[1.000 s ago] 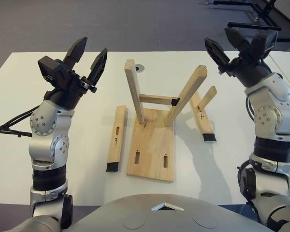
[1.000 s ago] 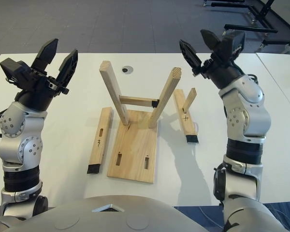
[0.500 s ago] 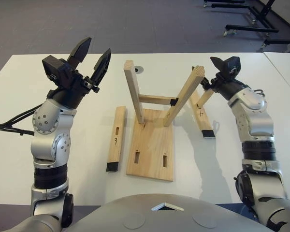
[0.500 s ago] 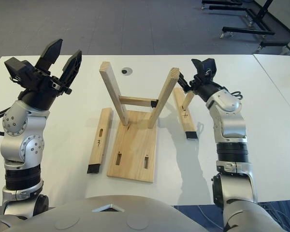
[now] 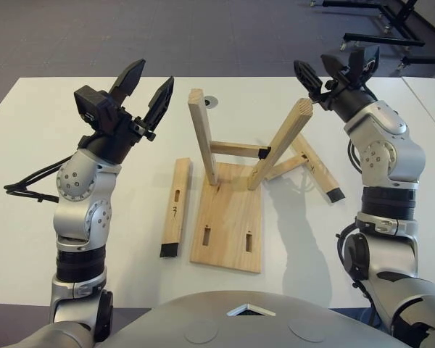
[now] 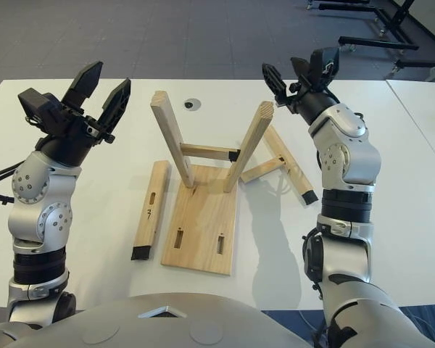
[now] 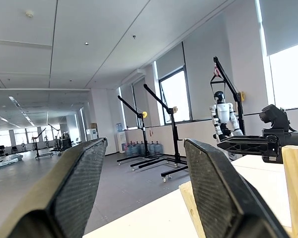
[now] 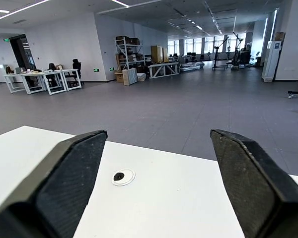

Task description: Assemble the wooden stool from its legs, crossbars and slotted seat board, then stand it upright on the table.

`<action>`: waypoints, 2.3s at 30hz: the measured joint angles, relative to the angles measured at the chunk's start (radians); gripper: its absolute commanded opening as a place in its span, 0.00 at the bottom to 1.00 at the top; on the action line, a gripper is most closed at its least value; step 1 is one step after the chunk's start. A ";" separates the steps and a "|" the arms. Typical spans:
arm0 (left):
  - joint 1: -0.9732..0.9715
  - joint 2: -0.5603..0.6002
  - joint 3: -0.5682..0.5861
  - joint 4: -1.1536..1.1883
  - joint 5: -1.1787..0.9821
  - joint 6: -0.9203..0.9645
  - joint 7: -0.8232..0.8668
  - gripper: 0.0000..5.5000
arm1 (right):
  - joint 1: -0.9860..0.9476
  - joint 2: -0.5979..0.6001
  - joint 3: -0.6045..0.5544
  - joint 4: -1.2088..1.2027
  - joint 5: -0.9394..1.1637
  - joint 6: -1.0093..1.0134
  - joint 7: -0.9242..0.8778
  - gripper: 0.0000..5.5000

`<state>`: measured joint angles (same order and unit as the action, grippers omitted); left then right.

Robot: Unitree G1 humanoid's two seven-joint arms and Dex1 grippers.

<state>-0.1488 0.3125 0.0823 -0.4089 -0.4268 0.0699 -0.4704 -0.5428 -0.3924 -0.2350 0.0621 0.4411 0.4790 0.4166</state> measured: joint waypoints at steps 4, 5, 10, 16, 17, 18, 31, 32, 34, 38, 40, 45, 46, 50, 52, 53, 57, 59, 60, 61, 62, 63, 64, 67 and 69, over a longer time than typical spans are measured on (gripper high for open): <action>-0.001 0.000 0.000 0.002 0.000 0.000 -0.008 0.52 | 0.011 -0.037 -0.025 -0.028 0.003 -0.002 0.020 0.70; 0.000 0.000 0.003 0.002 0.000 0.000 -0.008 0.52 | 0.046 -0.088 -0.048 -0.048 0.013 0.010 0.061 0.70; 0.031 0.009 0.035 -0.025 0.000 0.002 0.004 0.52 | 0.366 -0.296 -0.136 -0.116 0.059 0.126 0.270 0.70; 0.059 0.010 0.051 -0.057 0.001 0.004 0.026 0.52 | 0.624 -0.275 -0.075 -0.124 0.000 0.131 0.282 0.70; 0.059 0.010 0.051 -0.058 0.001 0.005 0.026 0.52 | 0.649 -0.260 -0.066 -0.134 -0.008 0.129 0.275 0.70; 0.060 0.011 0.052 -0.058 0.001 0.005 0.026 0.52 | 0.675 -0.249 -0.050 -0.143 -0.011 0.125 0.266 0.70; 0.030 0.014 0.046 -0.043 0.000 0.016 0.011 0.52 | 0.589 -0.136 0.038 0.025 -0.164 -0.076 0.128 0.26; 0.025 0.014 0.045 -0.038 0.000 0.016 0.008 0.52 | 0.583 -0.136 0.038 0.034 -0.164 -0.084 0.133 0.22; 0.023 0.014 0.045 -0.034 0.000 0.016 0.003 0.52 | 0.577 -0.136 0.037 0.048 -0.164 -0.092 0.137 0.21; 0.021 0.014 0.046 -0.020 0.000 0.015 0.002 0.52 | 0.549 -0.142 0.025 0.098 -0.162 -0.111 0.157 0.21; 0.019 0.014 0.047 -0.017 0.000 0.014 0.002 0.52 | 0.516 -0.140 -0.010 0.110 -0.123 -0.103 0.159 0.21; -0.027 0.023 0.053 -0.001 0.000 0.013 -0.001 0.52 | 0.306 -0.084 -0.103 0.009 0.044 0.000 0.082 0.21; -0.040 0.026 0.053 0.003 -0.001 0.014 -0.003 0.52 | 0.253 -0.071 -0.107 -0.024 0.070 0.012 0.062 0.21; -0.121 0.054 0.036 0.009 -0.031 0.064 -0.041 0.52 | 0.049 -0.020 -0.062 -0.148 0.123 0.046 0.002 0.21; -0.183 0.064 0.009 0.027 -0.033 0.089 -0.063 0.52 | -0.033 0.003 -0.035 -0.196 0.147 0.068 -0.027 0.21; -0.215 0.064 -0.001 0.035 -0.033 0.098 -0.070 0.52 | -0.059 0.015 -0.026 -0.224 0.159 0.080 -0.039 0.20; -0.274 0.069 -0.058 0.068 0.039 0.111 -0.065 0.52 | -0.110 0.050 0.033 -0.283 0.168 0.107 -0.063 0.20; -0.292 0.074 -0.074 0.068 0.066 0.125 -0.061 0.52 | -0.116 0.056 0.060 -0.310 0.156 0.107 -0.071 0.20; -0.298 0.077 -0.077 0.068 0.081 0.129 -0.059 0.52 | -0.117 0.055 0.074 -0.326 0.147 0.105 -0.075 0.20; -0.299 0.080 -0.078 0.068 0.091 0.131 -0.056 0.52 | -0.117 0.055 0.082 -0.335 0.141 0.104 -0.075 0.20; -0.299 0.083 -0.079 0.069 0.105 0.132 -0.052 0.52 | -0.117 0.054 0.090 -0.343 0.124 0.098 -0.075 0.20; -0.300 0.089 -0.079 0.070 0.124 0.132 -0.048 0.52 | -0.117 0.053 0.100 -0.346 0.112 0.090 -0.073 0.20; -0.301 0.089 -0.080 0.070 0.131 0.132 -0.047 0.52 | -0.117 0.052 0.107 -0.346 0.106 0.085 -0.072 0.20; -0.316 0.089 -0.080 0.069 0.150 0.132 -0.040 0.52 | -0.115 0.035 0.125 -0.344 0.064 0.073 -0.061 0.20; -0.321 0.089 -0.082 0.061 0.154 0.132 -0.039 0.52 | -0.113 0.027 0.135 -0.343 0.034 0.063 -0.052 0.20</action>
<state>-0.4699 0.4014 0.0003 -0.3478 -0.2731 0.2018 -0.5096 -0.6561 -0.3653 -0.1002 -0.2814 0.4749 0.5422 0.3647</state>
